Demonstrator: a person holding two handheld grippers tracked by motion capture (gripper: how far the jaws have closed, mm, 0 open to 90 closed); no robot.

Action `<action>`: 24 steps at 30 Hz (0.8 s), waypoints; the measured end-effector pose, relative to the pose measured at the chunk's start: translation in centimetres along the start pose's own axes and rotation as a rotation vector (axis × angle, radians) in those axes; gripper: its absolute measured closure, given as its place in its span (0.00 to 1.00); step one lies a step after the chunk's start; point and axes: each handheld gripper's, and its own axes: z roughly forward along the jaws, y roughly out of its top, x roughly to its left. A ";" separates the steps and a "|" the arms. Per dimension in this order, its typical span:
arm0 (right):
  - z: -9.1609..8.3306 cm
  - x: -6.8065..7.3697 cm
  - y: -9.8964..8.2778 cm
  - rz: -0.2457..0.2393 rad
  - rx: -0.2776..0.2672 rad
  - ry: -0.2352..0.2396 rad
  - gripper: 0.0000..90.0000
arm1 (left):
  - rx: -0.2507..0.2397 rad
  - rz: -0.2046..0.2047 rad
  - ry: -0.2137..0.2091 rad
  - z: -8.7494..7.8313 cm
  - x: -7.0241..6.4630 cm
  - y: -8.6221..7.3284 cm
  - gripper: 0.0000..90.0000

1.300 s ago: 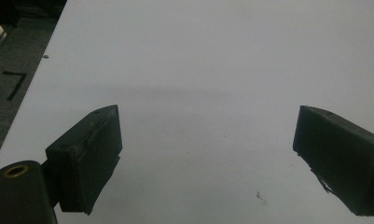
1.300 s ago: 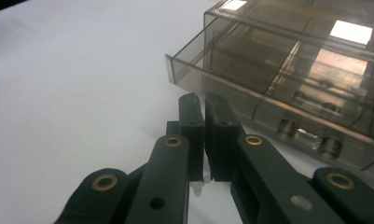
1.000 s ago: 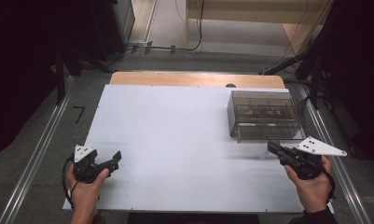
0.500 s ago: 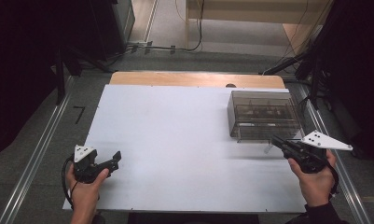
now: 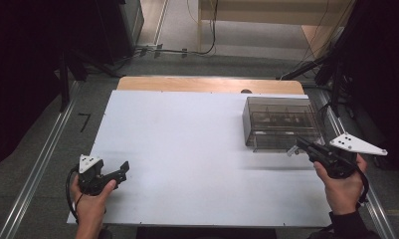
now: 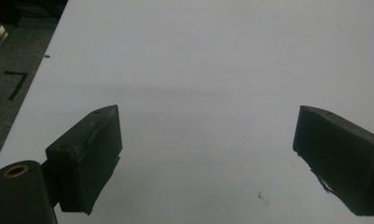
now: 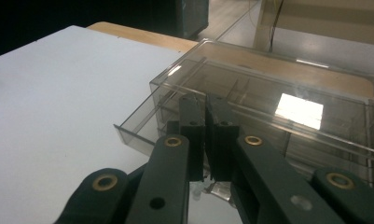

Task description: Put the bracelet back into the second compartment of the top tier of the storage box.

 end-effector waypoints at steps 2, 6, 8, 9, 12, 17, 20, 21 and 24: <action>-0.1 -0.3 0.3 0.002 -0.010 -0.007 0.94 | 0.002 0.001 0.000 0.0 0.0 0.0 0.10; -0.2 -1.0 1.1 0.010 -0.028 -0.025 0.94 | 0.001 0.000 0.000 0.0 0.0 0.0 0.10; -0.2 -1.2 1.3 0.012 -0.035 -0.029 0.94 | 0.001 0.000 0.000 0.0 0.0 0.0 0.10; -0.2 -1.2 1.3 0.012 -0.035 -0.029 0.94 | 0.001 0.000 0.001 0.0 0.0 0.0 0.10; -0.2 -1.4 1.6 0.011 -0.042 -0.036 0.94 | 0.000 0.001 0.000 0.0 0.0 0.0 0.10; -0.1 -1.8 2.0 0.017 -0.053 -0.047 0.94 | 0.002 0.001 0.001 0.0 0.0 0.0 0.10; 0.1 -2.0 2.1 0.021 -0.053 -0.050 0.94 | 0.000 0.000 0.002 0.0 0.0 0.0 0.10; 0.2 -2.0 2.2 0.021 -0.053 -0.053 0.94 | 0.001 0.001 0.002 0.0 0.0 0.0 0.10; 0.6 -2.1 2.2 0.022 -0.048 -0.054 0.94 | 0.001 0.001 0.001 0.0 0.0 0.0 0.10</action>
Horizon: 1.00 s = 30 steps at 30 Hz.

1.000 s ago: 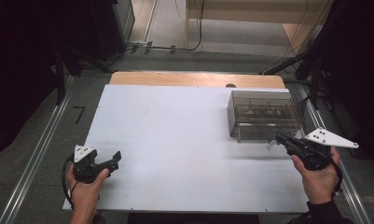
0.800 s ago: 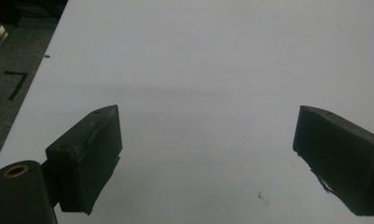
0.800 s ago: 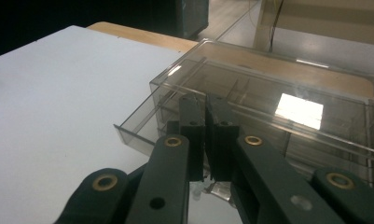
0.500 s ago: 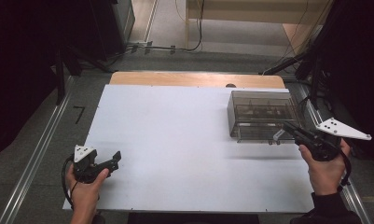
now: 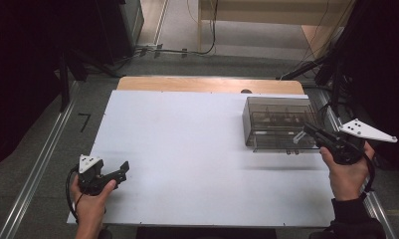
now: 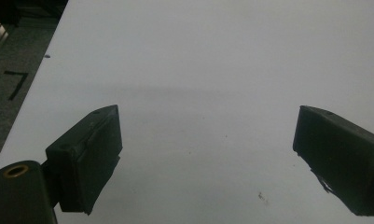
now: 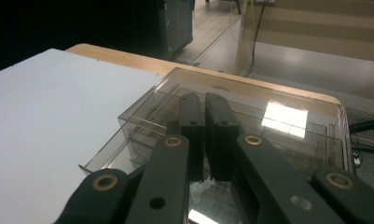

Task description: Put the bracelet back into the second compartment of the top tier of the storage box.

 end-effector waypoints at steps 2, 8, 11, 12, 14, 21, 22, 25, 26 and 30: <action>0.4 0.0 -0.1 0.002 0.008 0.003 0.94 | 0.000 0.000 -0.001 0.0 0.0 0.0 0.10; 1.5 0.1 -0.8 0.001 0.038 0.012 0.94 | -0.001 0.001 -0.001 0.0 0.0 0.0 0.10; 2.4 0.1 -1.6 0.011 0.067 0.024 0.94 | 0.000 0.001 -0.002 0.0 0.0 0.0 0.10; 2.4 0.1 -1.6 0.011 0.067 0.024 0.94 | -0.001 0.000 -0.002 0.0 0.0 0.0 0.10; 2.7 0.0 -1.8 0.014 0.076 0.025 0.94 | 0.001 0.000 -0.002 0.0 0.0 0.0 0.10; 3.3 -1.1 -2.6 0.057 0.109 -0.010 0.94 | 0.002 0.001 -0.004 0.0 0.0 0.0 0.10; 3.3 -1.1 -2.6 0.057 0.109 -0.010 0.94 | 0.002 0.001 -0.004 0.0 0.0 0.0 0.10; 3.6 -1.5 -3.1 0.081 0.125 -0.010 0.94 | 0.003 0.001 -0.003 0.0 0.0 0.0 0.10; 3.7 -1.6 -3.2 0.083 0.133 -0.010 0.94 | 0.004 0.001 -0.002 0.1 0.0 0.0 0.10; 4.1 -1.6 -3.3 0.086 0.148 -0.005 0.94 | 0.005 0.001 -0.001 0.1 0.0 0.0 0.10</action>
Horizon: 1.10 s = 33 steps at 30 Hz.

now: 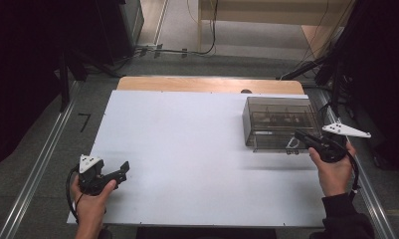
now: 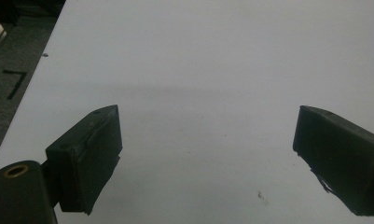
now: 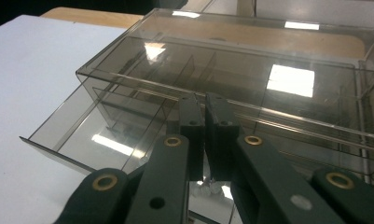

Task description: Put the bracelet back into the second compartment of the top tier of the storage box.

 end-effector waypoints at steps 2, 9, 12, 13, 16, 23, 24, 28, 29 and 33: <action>0.3 0.0 -0.1 0.001 0.014 0.004 0.94 | 0.000 0.000 0.000 0.0 0.0 0.0 0.10; 1.3 0.1 -0.4 0.003 0.064 0.001 0.91 | 0.001 -0.002 -0.001 0.0 0.0 0.0 0.10; 1.5 0.0 -0.5 0.008 0.079 0.001 0.88 | 0.002 -0.002 -0.002 0.0 0.0 0.0 0.10; 1.6 0.0 -0.5 0.014 0.086 0.002 0.86 | 0.001 -0.002 -0.001 0.0 0.0 0.0 0.10; 1.7 0.0 -0.6 0.019 0.086 0.003 0.83 | 0.001 -0.003 -0.001 0.0 0.0 0.0 0.10; 1.4 -0.1 -0.6 0.033 0.072 0.001 0.75 | 0.001 -0.001 -0.002 0.0 0.0 0.0 0.10; 1.4 -0.1 -0.6 0.033 0.072 0.001 0.75 | 0.000 0.000 -0.002 0.0 0.0 0.0 0.10; 1.3 0.0 -0.6 0.042 0.069 0.013 0.72 | 0.001 0.000 -0.003 0.0 0.0 0.0 0.10; 1.2 0.0 -0.6 0.040 0.066 0.014 0.72 | 0.000 0.000 -0.002 0.0 0.0 0.0 0.10; 1.0 0.2 -0.6 0.045 0.061 0.018 0.66 | 0.001 0.000 -0.004 0.0 0.0 0.0 0.10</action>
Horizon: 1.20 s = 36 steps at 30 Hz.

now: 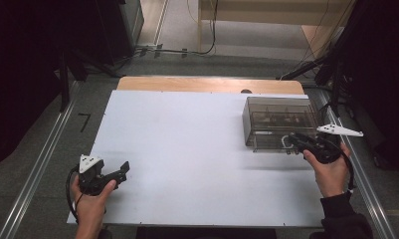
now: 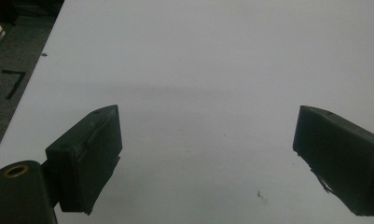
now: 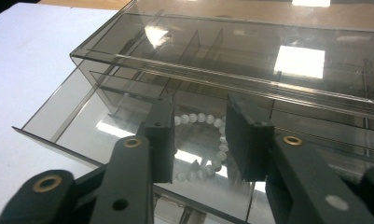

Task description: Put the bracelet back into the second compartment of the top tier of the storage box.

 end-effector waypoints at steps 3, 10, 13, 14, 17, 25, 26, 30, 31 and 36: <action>-0.1 0.0 0.0 0.006 -0.002 0.002 0.62 | 0.000 0.001 0.001 0.0 0.0 0.0 0.10; -0.3 0.2 0.0 0.005 -0.011 0.007 0.47 | 0.000 0.001 0.000 0.0 0.0 0.0 0.10; -0.4 0.3 0.0 0.005 -0.015 0.005 0.41 | 0.000 0.001 0.001 0.0 0.0 0.0 0.10; -0.4 0.4 0.0 0.004 -0.015 0.009 0.40 | 0.000 0.001 0.001 0.0 0.0 0.0 0.10; -0.4 0.5 0.0 0.003 -0.014 0.008 0.36 | -0.001 0.001 -0.001 0.0 0.0 0.0 0.10; -0.6 0.7 0.0 -0.001 -0.022 0.008 0.31 | 0.000 0.002 0.000 0.0 0.0 0.0 0.10; -0.6 0.7 0.0 0.000 -0.022 0.008 0.31 | 0.001 0.000 0.001 0.0 0.0 0.0 0.10; -0.6 0.8 0.0 0.001 -0.023 0.008 0.29 | 0.001 0.001 0.001 0.0 0.0 0.0 0.10; -0.7 0.9 0.0 -0.001 -0.023 0.006 0.28 | 0.001 0.000 0.000 0.0 0.0 0.0 0.10; -0.7 0.9 0.0 -0.003 -0.024 0.009 0.27 | 0.000 0.002 0.001 0.0 0.0 0.0 0.10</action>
